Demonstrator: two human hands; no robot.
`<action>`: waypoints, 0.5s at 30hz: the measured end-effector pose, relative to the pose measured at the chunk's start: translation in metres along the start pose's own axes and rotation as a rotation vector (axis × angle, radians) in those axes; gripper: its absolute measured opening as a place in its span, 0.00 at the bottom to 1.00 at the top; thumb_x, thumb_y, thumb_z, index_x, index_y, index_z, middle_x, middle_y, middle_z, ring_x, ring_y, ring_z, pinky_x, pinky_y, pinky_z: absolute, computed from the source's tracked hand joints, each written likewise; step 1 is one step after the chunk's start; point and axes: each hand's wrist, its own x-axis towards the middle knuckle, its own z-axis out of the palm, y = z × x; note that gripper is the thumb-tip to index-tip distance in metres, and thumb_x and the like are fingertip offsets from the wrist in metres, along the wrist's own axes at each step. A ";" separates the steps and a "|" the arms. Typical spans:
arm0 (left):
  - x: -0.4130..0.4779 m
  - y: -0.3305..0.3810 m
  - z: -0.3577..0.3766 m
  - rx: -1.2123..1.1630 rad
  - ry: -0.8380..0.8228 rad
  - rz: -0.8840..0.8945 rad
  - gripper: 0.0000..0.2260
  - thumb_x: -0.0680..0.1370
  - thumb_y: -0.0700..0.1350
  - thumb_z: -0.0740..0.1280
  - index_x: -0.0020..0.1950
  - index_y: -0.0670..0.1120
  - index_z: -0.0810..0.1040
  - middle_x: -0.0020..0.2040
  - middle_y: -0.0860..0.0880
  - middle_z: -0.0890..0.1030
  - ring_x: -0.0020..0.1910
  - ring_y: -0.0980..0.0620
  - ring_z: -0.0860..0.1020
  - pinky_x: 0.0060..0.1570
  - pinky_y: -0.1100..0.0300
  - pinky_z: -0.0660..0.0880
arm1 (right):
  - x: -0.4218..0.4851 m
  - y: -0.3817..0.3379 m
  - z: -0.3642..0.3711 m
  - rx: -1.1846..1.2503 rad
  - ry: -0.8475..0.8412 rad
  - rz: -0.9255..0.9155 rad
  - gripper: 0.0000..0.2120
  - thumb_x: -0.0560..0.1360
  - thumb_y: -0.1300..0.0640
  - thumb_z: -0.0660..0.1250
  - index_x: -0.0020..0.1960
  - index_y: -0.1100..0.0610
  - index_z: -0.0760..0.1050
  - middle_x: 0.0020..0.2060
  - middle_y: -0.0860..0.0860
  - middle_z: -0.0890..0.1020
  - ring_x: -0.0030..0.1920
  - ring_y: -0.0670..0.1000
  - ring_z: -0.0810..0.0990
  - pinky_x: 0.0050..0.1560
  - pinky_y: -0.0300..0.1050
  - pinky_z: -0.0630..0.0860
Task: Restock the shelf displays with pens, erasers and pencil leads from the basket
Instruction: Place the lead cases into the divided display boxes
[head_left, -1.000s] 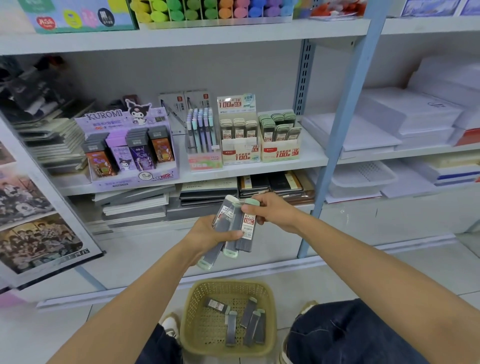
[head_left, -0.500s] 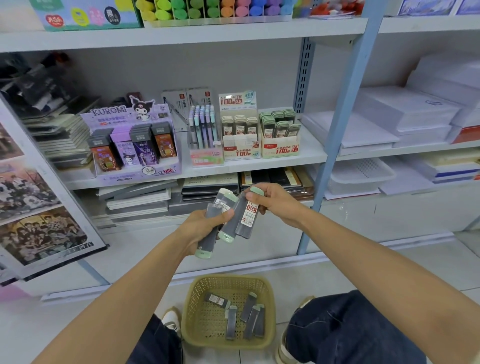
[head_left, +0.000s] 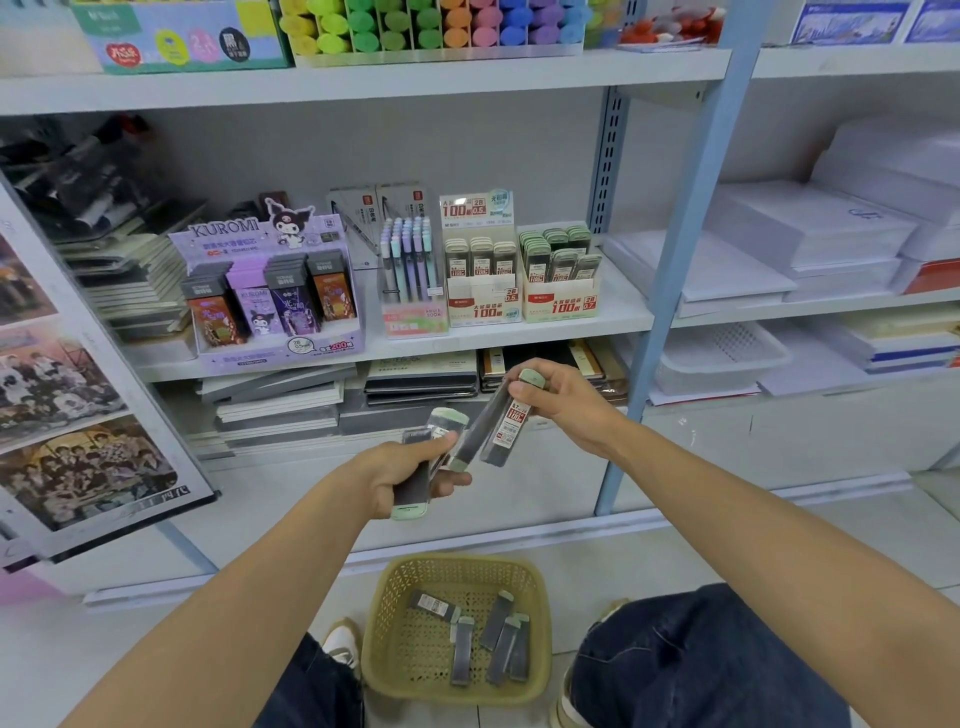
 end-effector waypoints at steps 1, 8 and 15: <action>0.001 0.000 0.001 0.009 -0.002 -0.033 0.09 0.78 0.45 0.68 0.52 0.40 0.77 0.42 0.39 0.84 0.22 0.53 0.77 0.21 0.66 0.73 | -0.001 0.000 0.001 0.015 -0.009 -0.011 0.04 0.78 0.61 0.65 0.50 0.55 0.78 0.44 0.53 0.80 0.45 0.47 0.82 0.44 0.39 0.78; 0.006 0.004 -0.009 0.048 0.318 0.131 0.10 0.69 0.42 0.77 0.41 0.41 0.77 0.29 0.48 0.79 0.19 0.57 0.72 0.21 0.67 0.71 | -0.003 0.002 -0.019 -0.095 -0.058 0.067 0.10 0.74 0.61 0.71 0.53 0.50 0.83 0.50 0.49 0.84 0.51 0.49 0.81 0.48 0.40 0.77; -0.002 0.015 -0.006 0.561 0.357 0.326 0.17 0.65 0.44 0.81 0.45 0.41 0.77 0.32 0.45 0.80 0.26 0.50 0.75 0.31 0.58 0.73 | -0.003 -0.010 -0.008 -0.307 -0.170 0.137 0.13 0.69 0.61 0.76 0.51 0.54 0.79 0.45 0.49 0.85 0.45 0.46 0.84 0.42 0.35 0.79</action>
